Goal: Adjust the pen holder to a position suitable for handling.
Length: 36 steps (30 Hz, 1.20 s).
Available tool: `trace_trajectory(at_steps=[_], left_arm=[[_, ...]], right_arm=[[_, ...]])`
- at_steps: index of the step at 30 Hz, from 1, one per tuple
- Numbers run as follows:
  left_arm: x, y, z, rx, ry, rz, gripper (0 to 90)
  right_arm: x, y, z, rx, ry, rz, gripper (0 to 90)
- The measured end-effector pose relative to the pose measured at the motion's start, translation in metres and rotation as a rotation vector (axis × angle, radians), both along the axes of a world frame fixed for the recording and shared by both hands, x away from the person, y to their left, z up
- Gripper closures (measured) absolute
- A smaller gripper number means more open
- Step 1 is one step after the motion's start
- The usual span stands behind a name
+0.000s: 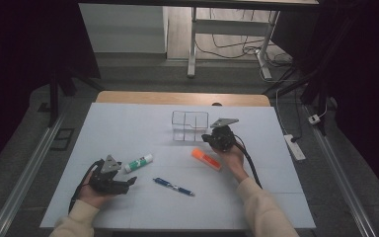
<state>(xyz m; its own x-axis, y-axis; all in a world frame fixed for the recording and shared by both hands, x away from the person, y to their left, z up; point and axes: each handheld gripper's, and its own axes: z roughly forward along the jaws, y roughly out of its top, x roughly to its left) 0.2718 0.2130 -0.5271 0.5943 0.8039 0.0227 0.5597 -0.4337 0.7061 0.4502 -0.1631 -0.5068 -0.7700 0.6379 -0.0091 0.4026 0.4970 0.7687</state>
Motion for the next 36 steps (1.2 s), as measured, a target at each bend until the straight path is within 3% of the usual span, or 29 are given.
trace_trajectory(at_steps=[10, 20, 23, 28, 36], left_arm=[[0.0, 0.001, 0.0, -0.008, 0.0, 0.001, 20.8], [-0.002, 0.005, 0.0, -0.025, -0.004, 0.005, 20.8], [-0.003, 0.005, 0.0, -0.026, -0.01, 0.003, 20.8], [-0.003, 0.006, 0.0, -0.033, -0.011, -0.001, 20.8], [-0.001, 0.004, 0.0, -0.034, -0.017, -0.013, 21.1]], right_arm=[[-0.009, -0.003, 0.005, -0.002, -0.003, 0.014, 89.0], [-0.037, -0.031, 0.016, 0.026, -0.019, 0.026, 89.0], [-0.05, -0.042, 0.021, 0.038, -0.032, 0.026, 77.2], [-0.062, -0.052, 0.026, 0.081, -0.034, 0.019, 65.6], [-0.09, -0.076, 0.025, 0.114, -0.045, 0.019, 53.3]])
